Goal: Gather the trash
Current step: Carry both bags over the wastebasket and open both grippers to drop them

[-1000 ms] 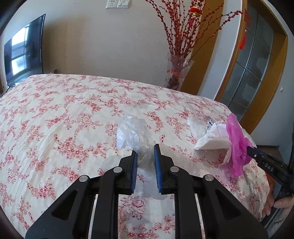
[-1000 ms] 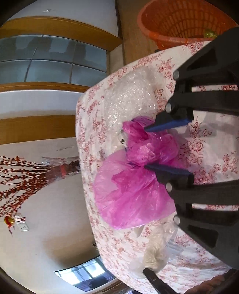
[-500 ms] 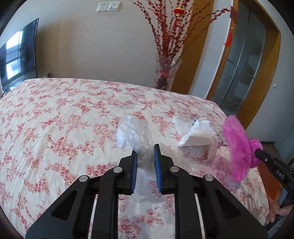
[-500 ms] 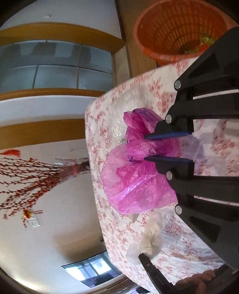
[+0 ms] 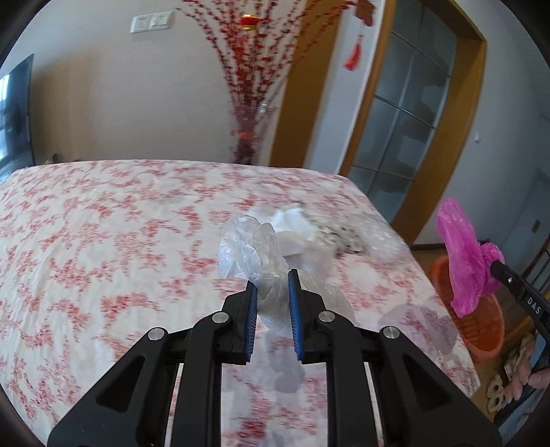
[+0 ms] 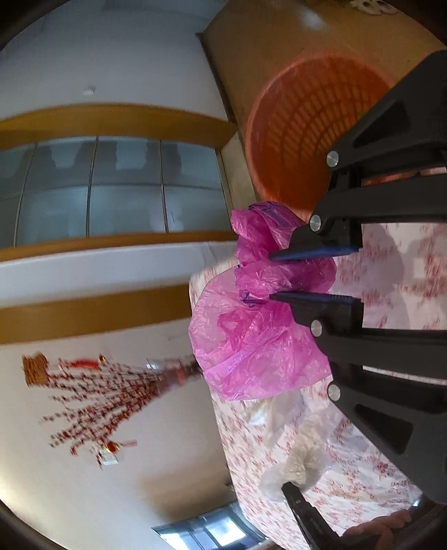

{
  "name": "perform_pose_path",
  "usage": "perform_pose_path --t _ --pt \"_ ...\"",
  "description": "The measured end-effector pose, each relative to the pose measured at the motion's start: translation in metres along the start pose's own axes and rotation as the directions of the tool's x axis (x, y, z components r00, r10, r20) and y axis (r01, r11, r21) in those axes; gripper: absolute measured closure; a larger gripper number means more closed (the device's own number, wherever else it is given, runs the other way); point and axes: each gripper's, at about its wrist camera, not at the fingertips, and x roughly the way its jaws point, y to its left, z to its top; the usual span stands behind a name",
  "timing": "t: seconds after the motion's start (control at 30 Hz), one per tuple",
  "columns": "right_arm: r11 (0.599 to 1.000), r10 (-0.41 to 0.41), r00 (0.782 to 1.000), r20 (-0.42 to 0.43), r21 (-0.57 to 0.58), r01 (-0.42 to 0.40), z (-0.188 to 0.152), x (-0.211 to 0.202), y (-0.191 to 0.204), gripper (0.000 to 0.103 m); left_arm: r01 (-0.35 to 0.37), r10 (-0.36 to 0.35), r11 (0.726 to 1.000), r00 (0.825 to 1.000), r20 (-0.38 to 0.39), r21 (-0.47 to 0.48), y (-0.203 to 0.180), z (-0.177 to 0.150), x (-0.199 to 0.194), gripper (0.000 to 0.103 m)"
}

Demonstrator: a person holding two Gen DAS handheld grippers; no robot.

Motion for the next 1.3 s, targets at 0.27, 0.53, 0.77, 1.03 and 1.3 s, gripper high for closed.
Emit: perform_pose_path --t 0.27,0.53,0.77,1.03,1.3 --pt "0.994 -0.098 0.995 0.034 0.058 0.096 -0.004 -0.019 -0.043 0.085 0.098 -0.097 0.993 0.995 -0.016 0.063 -0.049 -0.001 0.004 0.086" --pt "0.979 -0.172 0.985 0.032 0.118 0.167 -0.01 -0.024 -0.08 0.085 0.206 -0.202 0.971 0.979 -0.04 0.124 -0.108 -0.002 0.017 0.086" --pt "0.957 -0.235 0.972 0.029 0.184 0.226 -0.016 -0.026 -0.111 0.085 0.292 -0.286 0.944 0.956 -0.06 0.152 -0.157 -0.007 0.027 0.086" --pt "0.926 -0.308 0.951 0.029 0.24 0.292 -0.023 -0.029 -0.142 0.085 0.355 -0.348 0.916 0.935 -0.074 0.187 -0.207 -0.011 0.039 0.086" --pt "0.897 -0.348 0.937 0.02 0.297 0.327 -0.028 -0.024 -0.171 0.085 0.389 -0.374 0.893 0.921 -0.109 0.225 -0.247 -0.022 0.055 0.086"
